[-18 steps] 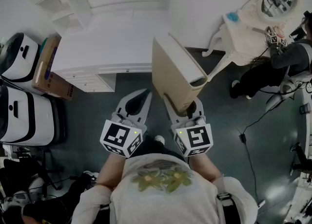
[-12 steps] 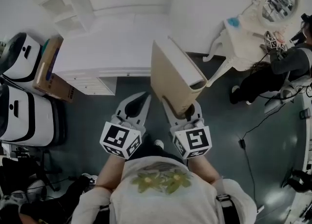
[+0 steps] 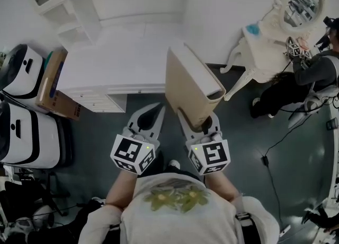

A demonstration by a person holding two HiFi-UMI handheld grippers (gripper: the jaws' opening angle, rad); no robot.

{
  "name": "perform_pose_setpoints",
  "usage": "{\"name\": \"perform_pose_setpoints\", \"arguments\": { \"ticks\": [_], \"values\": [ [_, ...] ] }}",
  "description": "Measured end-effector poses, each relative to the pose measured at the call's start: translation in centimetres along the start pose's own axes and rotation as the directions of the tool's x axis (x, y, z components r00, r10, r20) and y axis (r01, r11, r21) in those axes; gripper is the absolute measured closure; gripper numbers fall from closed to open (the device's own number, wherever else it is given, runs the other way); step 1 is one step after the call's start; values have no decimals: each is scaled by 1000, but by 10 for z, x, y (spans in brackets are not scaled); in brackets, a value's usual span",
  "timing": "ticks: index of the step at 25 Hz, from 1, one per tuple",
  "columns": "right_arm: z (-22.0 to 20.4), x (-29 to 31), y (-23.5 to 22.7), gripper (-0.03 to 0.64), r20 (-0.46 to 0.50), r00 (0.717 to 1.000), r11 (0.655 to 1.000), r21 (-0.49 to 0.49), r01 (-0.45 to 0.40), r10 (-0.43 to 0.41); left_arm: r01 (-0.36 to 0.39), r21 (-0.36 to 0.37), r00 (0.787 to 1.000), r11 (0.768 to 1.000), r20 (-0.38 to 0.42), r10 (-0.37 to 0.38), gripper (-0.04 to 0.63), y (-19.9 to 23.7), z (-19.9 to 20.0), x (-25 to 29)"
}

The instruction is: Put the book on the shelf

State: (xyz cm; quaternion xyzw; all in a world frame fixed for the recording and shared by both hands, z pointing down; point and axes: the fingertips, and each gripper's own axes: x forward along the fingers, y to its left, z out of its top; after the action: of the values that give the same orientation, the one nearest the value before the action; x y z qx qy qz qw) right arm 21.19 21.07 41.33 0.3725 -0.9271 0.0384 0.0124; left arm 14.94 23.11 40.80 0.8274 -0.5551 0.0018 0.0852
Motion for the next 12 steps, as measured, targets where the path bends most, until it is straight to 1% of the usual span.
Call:
{"name": "perform_pose_setpoints", "arguments": {
  "ticks": [6,12],
  "values": [
    [5,35,-4,388,-1,1000,1000,-12,21,-21,30,-5,999,1000,18,-30,568,29,11,19],
    [15,84,-8,388,5,998,997,-50,59,-59,44,-9,999,999,22,-44,568,77,25,38]
  ]
}}
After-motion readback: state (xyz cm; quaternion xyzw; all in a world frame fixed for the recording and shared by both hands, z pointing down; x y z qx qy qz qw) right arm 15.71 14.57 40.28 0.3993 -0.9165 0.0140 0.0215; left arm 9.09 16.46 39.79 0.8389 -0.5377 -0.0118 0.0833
